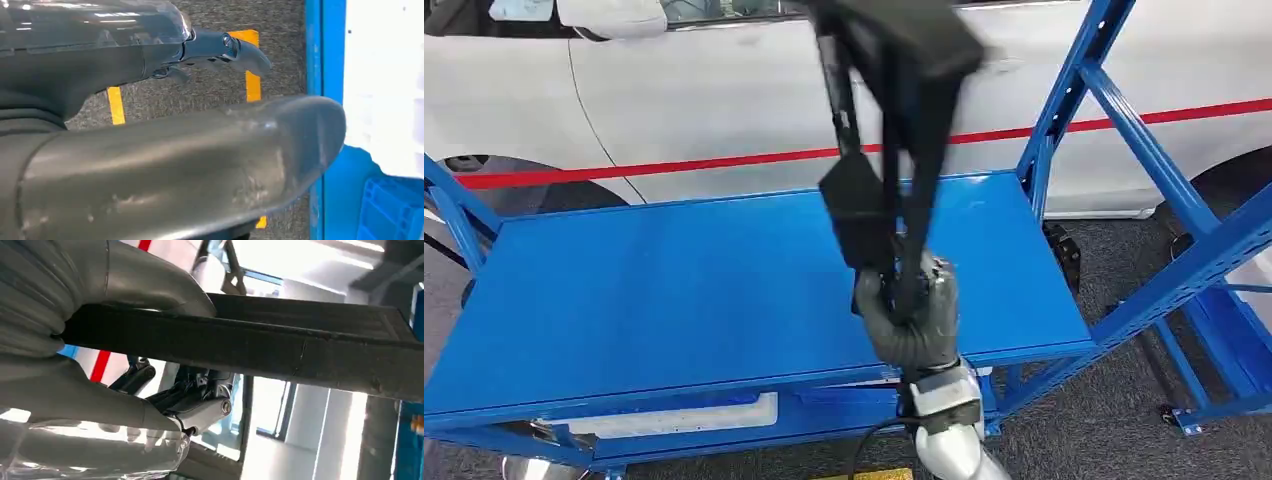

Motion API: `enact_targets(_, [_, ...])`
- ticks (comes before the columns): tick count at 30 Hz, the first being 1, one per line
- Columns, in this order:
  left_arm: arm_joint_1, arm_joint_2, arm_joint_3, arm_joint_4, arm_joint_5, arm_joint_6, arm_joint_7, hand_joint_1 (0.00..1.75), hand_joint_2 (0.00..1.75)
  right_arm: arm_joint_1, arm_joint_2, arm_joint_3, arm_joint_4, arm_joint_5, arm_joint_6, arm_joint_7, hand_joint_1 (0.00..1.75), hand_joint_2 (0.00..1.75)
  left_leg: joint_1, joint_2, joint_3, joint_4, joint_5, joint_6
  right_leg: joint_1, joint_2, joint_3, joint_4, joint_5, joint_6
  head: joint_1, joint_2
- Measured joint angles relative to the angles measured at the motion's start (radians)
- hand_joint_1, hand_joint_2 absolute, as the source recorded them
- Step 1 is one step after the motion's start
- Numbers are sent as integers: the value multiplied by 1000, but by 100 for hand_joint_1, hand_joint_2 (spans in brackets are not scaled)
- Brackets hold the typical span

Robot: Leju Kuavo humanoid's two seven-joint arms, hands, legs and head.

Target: Take the parts from the cabinet and place them on the table.

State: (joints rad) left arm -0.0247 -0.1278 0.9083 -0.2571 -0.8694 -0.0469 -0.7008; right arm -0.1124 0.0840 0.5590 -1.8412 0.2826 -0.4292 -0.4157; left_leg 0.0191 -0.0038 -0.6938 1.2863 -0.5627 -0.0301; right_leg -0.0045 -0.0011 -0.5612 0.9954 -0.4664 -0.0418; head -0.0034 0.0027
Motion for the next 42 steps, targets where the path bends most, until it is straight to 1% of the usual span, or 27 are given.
enact_targets(2, [2, -1, 2, -2, 9, 2, 0, 0, 0, 41, -11, -24, -48, -57, 13, -31, 175, 175, 0, 0, 82, -169, 91, 7, 0, 3, 7, 5, -7, 5, 0, 0])
enact_targets(3, [3, -1, 3, -4, 10, 5, 0, 0, 0, 61, -15, -38, -71, -77, 18, -41, 175, 175, -1, 0, 122, -259, 117, 14, 0, 4, 10, 7, -12, 10, 0, 0])
enact_targets(4, [2, -1, 5, -5, 10, 8, 0, 0, 0, 76, -19, -46, -86, -87, 22, -48, 175, 175, -8, -1, 132, -273, 102, 17, 7, 4, 7, 11, -14, 15, 0, 0])
enact_targets(5, [1, -4, 7, -7, 10, 11, 0, 0, 175, 92, -23, -53, -102, -93, 26, -53, 175, 175, -8, -2, 132, -273, 105, 23, 6, 6, 4, 12, -12, 20, 2, 0])
enact_targets(7, [4, -6, 9, -8, 11, 14, 0, 0, 175, 116, -29, -61, -123, -97, 27, -57, 175, 175, -12, -3, 129, -273, 105, 31, 1, 6, 4, 9, -11, 29, 1, 0])
enact_targets(9, [5, -13, 10, -8, 10, 21, 0, 0, 175, 131, -34, -66, -140, -99, 25, -55, 175, 175, -2, 1, 139, -292, 116, 47, 1, 7, 5, 21, -25, 40, 1, 0])
enact_targets(11, [3, -13, 15, -9, 12, 22, -1, 0, 175, 143, -36, -78, -152, -114, 22, -50, 175, 175, -1, 1, 139, -296, 117, 56, -1, 5, -40, 108, -81, 47, 9, 0])
enact_targets(12, [3, -13, 22, -9, 21, 21, 0, 0, 175, 160, -37, -87, -153, -139, 26, -38, 175, 175, -2, 1, 139, -296, 117, 57, -3, 5, -96, 222, -133, 52, 9, 0])
enact_targets(14, [3, -14, 31, -9, 24, 21, 0, 0, 175, 202, -39, -103, -152, -162, 38, -30, 175, 175, -2, 0, 137, -295, 116, 58, -7, 5, -154, 328, -159, 57, 10, 0])
enact_targets(15, [4, -15, 37, -9, 24, 21, 0, 0, 175, 217, -41, -111, -150, -167, 44, -29, 175, 175, -2, -1, 138, -294, 115, 56, -9, 5, -148, 309, -134, 58, 9, 0])
enact_targets(16, [5, -17, 43, -9, 24, 21, 1, 0, 175, 230, -41, -120, -149, -168, 49, -28, 175, 175, -2, -2, 139, -292, 114, 55, -11, 4, -121, 248, -91, 57, 10, 0])
enact_targets(17, [5, -19, 48, -9, 24, 21, 2, 0, 175, 244, -41, -127, -149, -168, 55, -29, 175, 175, -1, -2, 141, -291, 111, 52, -12, 3, -80, 168, -48, 56, 10, 0])
enact_targets(18, [5, -22, 53, -9, 24, 21, 3, 0, 175, 264, -41, -135, -149, -168, 65, -29, 175, 175, 0, -4, 144, -287, 107, 46, -14, 0, -17, 47, 2, 54, 11, 0])
enact_targets(19, [5, -24, 61, -10, 24, 21, 3, 0, 175, 277, -41, -142, -146, -168, 76, -30, 175, 175, -5, -4, 143, -285, 104, 39, -10, 1, -5, 21, -17, 51, 10, 0])
enact_targets(23, [3, -26, 85, -13, 21, 20, 5, 0, 175, 331, -41, -165, -142, -172, 96, -36, 175, 175, -5, -4, 147, -287, 101, 15, -3, 6, -9, 19, -10, 27, 10, 0])
enact_targets(25, [3, -27, 97, -16, 20, 19, 4, 0, 175, 353, -40, -174, -142, -177, 105, -48, 175, 175, -3, -1, 135, -252, 70, 7, -10, 2, -4, 12, -6, 14, 7, 0])
enact_targets(28, [3, -28, 107, -17, 16, 18, 5, 0, 175, 384, -38, -184, -141, -183, 111, -58, 175, 175, -2, -1, 29, -17, -51, 0, -4, -1, -5, 12, -9, 4, 3, 0])
enact_targets(29, [3, -28, 110, -17, 17, 18, 5, 0, 175, 390, -38, -186, -141, -184, 112, -59, 175, 175, -2, -1, 3, 39, -66, 1, -1, -1, -5, 13, -9, 3, 2, 0])
enact_targets(30, [4, -29, 113, -17, 17, 18, 5, 0, 175, 395, -38, -187, -141, -184, 113, -59, 175, 175, -3, -1, 0, 46, -54, 4, 2, 0, -4, 14, -10, 2, 3, 0])
enact_targets(31, [4, -29, 116, -17, 17, 18, 5, 0, 175, 400, -38, -189, -141, -184, 113, -59, 175, 175, -4, -1, 23, -3, -17, 10, 5, 1, -2, 15, -11, 1, 3, 0])
enact_targets(33, [2, -29, 117, -19, 16, 18, 5, 0, 175, 405, -37, -192, -141, -184, 115, -60, 175, 175, -13, -2, 115, -186, 75, 29, 11, 2, 4, 17, -11, 0, 2, 0])
enact_targets(34, [2, -28, 119, -21, 10, 18, 4, 0, 175, 407, -36, -194, -141, -184, 118, -62, 175, 175, -19, -1, 150, -265, 87, 48, 8, 2, 4, 17, -11, 1, 5, 0])
enact_targets(35, [1, -27, 120, -24, 6, 18, 3, 0, 175, 410, -35, -196, -140, -184, 121, -64, 175, 175, -22, 1, 156, -270, 88, 51, 15, 2, 1, 19, -10, 5, 7, 0])
enact_targets(38, [1, -30, 124, -26, -5, 14, 3, 0, 175, 424, -31, -198, -136, -175, 140, -76, 175, 175, -28, -1, 150, -276, 98, 57, 7, -1, -3, 15, -2, 22, 5, 0])
enact_targets(39, [2, -31, 127, -27, -13, 12, 3, 0, 175, 429, -29, -201, -136, -169, 147, -83, 175, 175, -18, 0, 152, -296, 111, 61, 14, 1, -2, 15, -1, 28, 6, 0])
enact_targets(40, [1, -35, 129, -28, -19, 10, 3, 0, 175, 433, -28, -205, -135, -160, 153, -93, 175, 175, -15, 6, 154, -303, 120, 61, 9, 3, -8, 30, -25, 34, 6, 0])
enact_targets(42, [-2, -35, 140, -35, -34, 3, 3, 0, 175, 436, -27, -206, -136, -139, 166, -107, 175, 175, -14, 8, 141, -307, 129, 71, 4, 2, -53, 146, -122, 43, 9, 0])
